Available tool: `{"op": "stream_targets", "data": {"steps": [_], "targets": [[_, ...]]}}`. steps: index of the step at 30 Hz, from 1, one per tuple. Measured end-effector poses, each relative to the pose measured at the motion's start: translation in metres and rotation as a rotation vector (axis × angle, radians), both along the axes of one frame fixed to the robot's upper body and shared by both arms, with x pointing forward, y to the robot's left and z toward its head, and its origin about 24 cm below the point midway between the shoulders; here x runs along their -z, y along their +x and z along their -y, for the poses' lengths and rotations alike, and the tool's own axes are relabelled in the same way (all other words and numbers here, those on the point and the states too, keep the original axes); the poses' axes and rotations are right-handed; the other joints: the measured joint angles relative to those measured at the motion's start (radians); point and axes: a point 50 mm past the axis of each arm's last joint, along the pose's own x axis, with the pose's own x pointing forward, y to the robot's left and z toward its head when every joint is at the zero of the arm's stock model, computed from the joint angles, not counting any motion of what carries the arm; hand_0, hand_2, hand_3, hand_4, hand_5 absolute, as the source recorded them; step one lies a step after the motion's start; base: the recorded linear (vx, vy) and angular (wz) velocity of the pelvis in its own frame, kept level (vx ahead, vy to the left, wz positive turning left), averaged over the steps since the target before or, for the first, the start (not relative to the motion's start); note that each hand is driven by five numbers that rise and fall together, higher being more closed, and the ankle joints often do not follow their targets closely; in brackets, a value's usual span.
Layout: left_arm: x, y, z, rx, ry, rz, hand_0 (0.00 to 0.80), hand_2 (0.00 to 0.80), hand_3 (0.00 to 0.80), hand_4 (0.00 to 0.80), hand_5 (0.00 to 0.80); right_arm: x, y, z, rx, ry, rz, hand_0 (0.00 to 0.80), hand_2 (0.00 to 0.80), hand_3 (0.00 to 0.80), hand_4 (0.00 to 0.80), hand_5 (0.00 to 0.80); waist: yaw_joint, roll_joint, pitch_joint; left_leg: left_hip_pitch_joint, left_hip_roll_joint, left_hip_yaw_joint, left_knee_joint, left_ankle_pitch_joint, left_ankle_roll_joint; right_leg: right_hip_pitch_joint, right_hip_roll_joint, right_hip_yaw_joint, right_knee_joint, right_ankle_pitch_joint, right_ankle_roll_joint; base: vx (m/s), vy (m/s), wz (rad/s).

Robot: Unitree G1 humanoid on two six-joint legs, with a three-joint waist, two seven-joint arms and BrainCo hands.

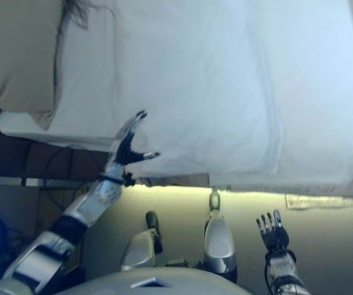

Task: Make the bed neatly

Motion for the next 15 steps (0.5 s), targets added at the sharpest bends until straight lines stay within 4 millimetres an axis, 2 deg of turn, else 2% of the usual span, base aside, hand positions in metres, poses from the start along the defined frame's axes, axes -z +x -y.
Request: {"op": "stream_targets", "data": {"steps": [2,4,7,11,15], "targets": [[-0.003,0.002,0.001,-0.009,0.028,0.026,0.000,0.000,0.000,0.000,0.000,-0.001,0.007,-0.009,-0.017,0.016,0.018,0.000,0.000,0.000,0.000,0.000,0.000,0.008,0.027,-0.033,-0.012,0.009,0.037,-0.009,0.003,-0.025,-0.014,-0.005,-0.004,0.009,-0.005,-0.077,0.103,-0.19],[-0.002,0.002,0.002,-0.027,0.049,0.047,0.000,0.000,0.000,0.000,0.000,-0.002,0.011,-0.010,-0.012,0.018,0.021,0.000,0.000,0.000,0.000,0.000,0.002,0.022,0.049,-0.050,-0.016,0.014,0.057,-0.020,0.007,-0.047,-0.022,-0.014,0.005,0.016,-0.005,-0.054,0.117,-0.16],[-0.008,0.005,0.010,-0.036,0.102,0.096,0.000,0.000,0.000,0.000,0.000,-0.007,0.021,-0.012,-0.022,0.012,0.036,0.000,0.000,0.000,0.000,0.000,0.009,0.027,0.058,-0.100,-0.015,0.014,0.095,-0.039,0.007,-0.102,-0.024,-0.011,0.035,0.018,-0.003,-0.048,0.029,-0.13],[-0.029,0.014,0.030,-0.049,0.136,0.199,0.000,0.000,0.000,0.000,0.000,-0.015,0.034,-0.017,-0.051,0.007,0.088,0.000,0.000,0.000,0.000,0.000,0.010,0.012,0.102,-0.187,-0.001,0.006,0.212,-0.086,0.000,-0.178,-0.017,-0.006,0.100,0.016,-0.019,-0.046,-0.031,-0.11],[-0.032,0.017,0.030,-0.114,0.163,0.235,0.000,0.000,0.000,0.000,0.000,-0.022,0.041,-0.021,-0.074,0.001,0.137,0.000,0.000,0.000,0.000,0.000,-0.007,-0.008,0.116,-0.260,0.013,-0.017,0.327,-0.138,0.000,-0.234,-0.009,0.007,0.166,-0.004,-0.023,-0.008,-0.084,-0.09]]}}
